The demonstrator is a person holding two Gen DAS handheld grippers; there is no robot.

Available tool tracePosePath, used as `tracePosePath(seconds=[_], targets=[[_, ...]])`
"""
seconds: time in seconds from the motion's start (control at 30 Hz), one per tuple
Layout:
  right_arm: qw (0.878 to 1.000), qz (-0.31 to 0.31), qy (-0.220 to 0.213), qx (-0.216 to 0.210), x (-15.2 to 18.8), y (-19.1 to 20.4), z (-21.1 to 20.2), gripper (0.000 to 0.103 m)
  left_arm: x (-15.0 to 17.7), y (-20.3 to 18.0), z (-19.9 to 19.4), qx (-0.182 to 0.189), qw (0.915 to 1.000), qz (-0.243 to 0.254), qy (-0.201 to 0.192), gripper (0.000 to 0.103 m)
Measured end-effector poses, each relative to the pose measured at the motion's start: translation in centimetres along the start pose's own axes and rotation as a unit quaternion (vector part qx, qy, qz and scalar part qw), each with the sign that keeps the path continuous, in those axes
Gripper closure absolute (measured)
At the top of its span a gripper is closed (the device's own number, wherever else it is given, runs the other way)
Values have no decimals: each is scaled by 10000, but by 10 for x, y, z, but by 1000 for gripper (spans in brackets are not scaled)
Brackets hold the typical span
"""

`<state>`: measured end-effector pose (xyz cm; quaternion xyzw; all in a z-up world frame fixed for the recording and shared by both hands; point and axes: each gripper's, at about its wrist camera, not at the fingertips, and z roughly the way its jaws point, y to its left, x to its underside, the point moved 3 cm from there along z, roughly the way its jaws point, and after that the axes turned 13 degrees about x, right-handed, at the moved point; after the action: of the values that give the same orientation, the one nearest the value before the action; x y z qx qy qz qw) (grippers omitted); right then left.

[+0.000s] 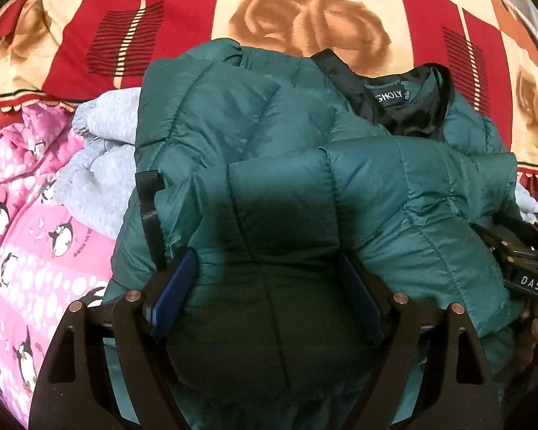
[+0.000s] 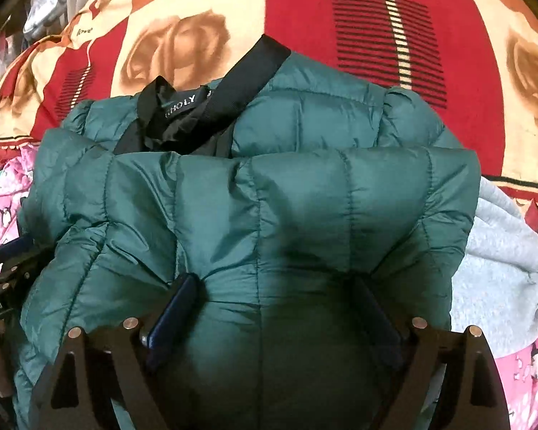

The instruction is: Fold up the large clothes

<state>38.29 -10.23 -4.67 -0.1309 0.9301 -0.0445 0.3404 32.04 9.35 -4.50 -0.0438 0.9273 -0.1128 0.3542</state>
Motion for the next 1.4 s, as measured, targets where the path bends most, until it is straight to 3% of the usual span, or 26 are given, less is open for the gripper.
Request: tracePosePath(seconds=[0.13, 0.2, 0.3, 0.37, 0.43, 0.6, 0.7, 0.8, 0.9, 1.03, 1.2, 1.3, 1.4], targets=[[9998, 153, -21, 86, 1, -15, -19, 16, -2, -2, -4, 63, 10000, 19, -5, 21], [9989, 380, -205, 185, 2, -19, -39, 22, -5, -1, -9, 55, 9999, -33, -83, 21], [9981, 364, -476, -142, 4, -7, -60, 21, -7, -4, -16, -157, 9995, 82, -246, 21], [9988, -143, -182, -420, 16, 15, -50, 17, -5, -6, -12, -255, 9994, 164, -161, 21], [9977, -578, 25, -355, 30, 25, -35, 13, -1, -6, -4, -294, 9994, 175, -19, 20], [9979, -402, 123, -492, 29, 11, -39, 12, -1, -2, -2, -135, 9998, 32, 115, 20], [9990, -344, 80, -269, 28, 0, -70, 14, -3, -1, -14, -34, 9999, -32, 131, 21], [9991, -80, -297, -287, 39, -30, -123, 14, 0, 3, -38, -53, 10000, 36, 44, 21], [9986, 198, -374, -302, 72, -67, -160, 14, 10, 14, -68, -64, 9999, 100, -107, 21], [9989, 388, -98, -247, 130, -105, -182, 14, 30, 48, -110, -7, 9997, -185, -175, 21], [9982, 470, -169, -323, 189, -128, -208, 14, 68, 82, -157, -169, 9986, -92, -496, 21], [9965, 596, 103, -583, 221, -130, -201, 14, 107, 98, -166, -7, 9988, -214, -438, 21], [9946, 718, 486, -572, 255, -130, -181, 14, 139, 101, -160, 93, 9994, -337, -87, 20]])
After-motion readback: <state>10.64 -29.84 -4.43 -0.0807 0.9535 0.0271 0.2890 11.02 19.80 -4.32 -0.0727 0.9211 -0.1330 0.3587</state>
